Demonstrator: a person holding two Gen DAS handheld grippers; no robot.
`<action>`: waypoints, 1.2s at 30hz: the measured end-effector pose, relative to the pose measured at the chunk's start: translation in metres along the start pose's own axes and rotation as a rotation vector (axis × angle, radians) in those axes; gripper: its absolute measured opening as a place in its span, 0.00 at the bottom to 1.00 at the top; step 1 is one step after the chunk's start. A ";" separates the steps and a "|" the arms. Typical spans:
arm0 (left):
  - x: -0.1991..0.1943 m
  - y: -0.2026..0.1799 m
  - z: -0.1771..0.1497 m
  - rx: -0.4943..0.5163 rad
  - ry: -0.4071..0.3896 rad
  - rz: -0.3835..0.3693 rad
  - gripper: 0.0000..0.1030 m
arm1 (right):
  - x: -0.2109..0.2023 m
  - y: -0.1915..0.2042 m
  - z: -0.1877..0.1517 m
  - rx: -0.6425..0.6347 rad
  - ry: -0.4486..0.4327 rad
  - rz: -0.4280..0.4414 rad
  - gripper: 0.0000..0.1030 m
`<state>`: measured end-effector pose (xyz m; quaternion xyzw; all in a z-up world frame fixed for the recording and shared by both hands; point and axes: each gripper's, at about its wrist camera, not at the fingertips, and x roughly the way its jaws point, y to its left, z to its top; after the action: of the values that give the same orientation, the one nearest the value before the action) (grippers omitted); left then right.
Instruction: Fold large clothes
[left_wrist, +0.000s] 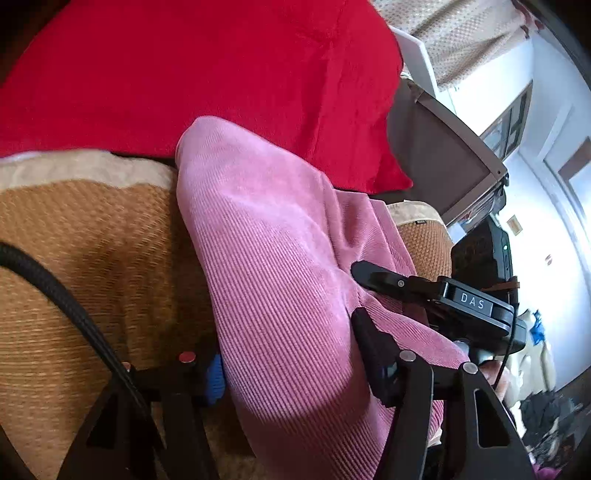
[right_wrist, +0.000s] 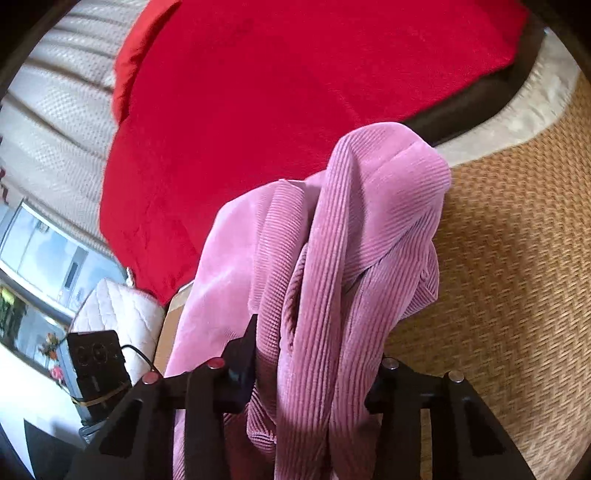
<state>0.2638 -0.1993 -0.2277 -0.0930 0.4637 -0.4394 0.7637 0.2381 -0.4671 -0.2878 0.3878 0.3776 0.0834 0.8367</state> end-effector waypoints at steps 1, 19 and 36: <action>-0.009 -0.001 0.000 0.012 -0.008 0.010 0.60 | -0.001 0.005 -0.004 -0.008 0.003 0.003 0.43; -0.091 0.039 -0.050 -0.032 0.076 0.166 0.76 | 0.030 0.069 -0.075 -0.036 0.144 0.046 0.62; -0.078 0.050 0.019 0.068 -0.156 0.487 0.78 | 0.007 0.135 -0.039 -0.237 -0.031 -0.086 0.40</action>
<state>0.2941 -0.1151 -0.1959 0.0137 0.3973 -0.2493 0.8831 0.2368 -0.3485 -0.2117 0.2711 0.3682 0.0855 0.8852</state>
